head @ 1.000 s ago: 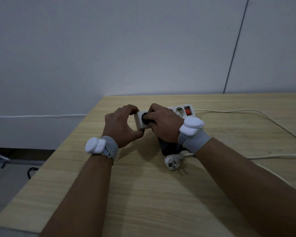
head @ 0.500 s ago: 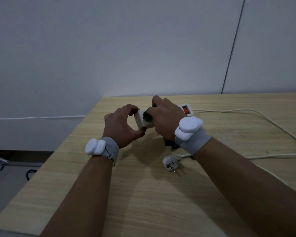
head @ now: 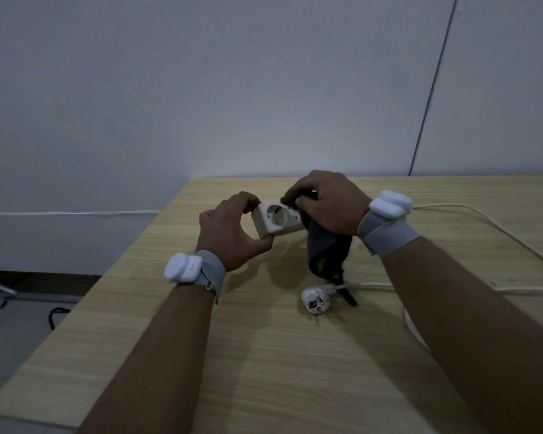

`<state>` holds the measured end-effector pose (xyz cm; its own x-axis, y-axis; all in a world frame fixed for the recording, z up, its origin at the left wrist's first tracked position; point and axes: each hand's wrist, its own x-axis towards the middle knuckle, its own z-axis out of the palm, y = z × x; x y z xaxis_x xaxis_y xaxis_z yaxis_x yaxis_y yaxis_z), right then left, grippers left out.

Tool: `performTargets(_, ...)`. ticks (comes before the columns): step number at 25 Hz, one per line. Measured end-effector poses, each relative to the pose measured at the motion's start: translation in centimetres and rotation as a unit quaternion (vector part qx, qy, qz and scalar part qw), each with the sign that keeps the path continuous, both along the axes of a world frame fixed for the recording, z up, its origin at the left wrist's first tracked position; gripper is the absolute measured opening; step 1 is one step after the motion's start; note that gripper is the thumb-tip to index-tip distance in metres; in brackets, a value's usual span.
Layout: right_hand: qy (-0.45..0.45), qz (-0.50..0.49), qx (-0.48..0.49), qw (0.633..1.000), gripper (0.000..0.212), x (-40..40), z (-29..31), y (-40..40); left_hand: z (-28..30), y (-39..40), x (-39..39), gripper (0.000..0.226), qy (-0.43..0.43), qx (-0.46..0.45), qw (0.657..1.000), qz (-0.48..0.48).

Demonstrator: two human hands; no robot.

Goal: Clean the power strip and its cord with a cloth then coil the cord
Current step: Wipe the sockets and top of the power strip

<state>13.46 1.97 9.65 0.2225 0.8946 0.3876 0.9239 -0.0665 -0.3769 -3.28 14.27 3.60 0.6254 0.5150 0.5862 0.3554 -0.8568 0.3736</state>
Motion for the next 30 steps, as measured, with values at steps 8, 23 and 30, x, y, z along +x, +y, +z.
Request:
performTargets(8,-0.078,-0.035,-0.03,0.996,0.025,0.8,-1.6,0.7,0.0,0.0,-0.1,0.049,-0.008,-0.017,1.0,-0.003)
performTargets(23,-0.147,-0.047,-0.12,0.981,0.029,1.6,-1.6,0.9,0.2,-0.6,0.3,0.05,-0.006,0.044,0.999,0.001)
performTargets(30,-0.116,-0.081,-0.106,0.984,0.026,0.7,-2.7,1.7,0.0,-0.5,0.3,0.05,-0.003,0.06,0.998,0.011)
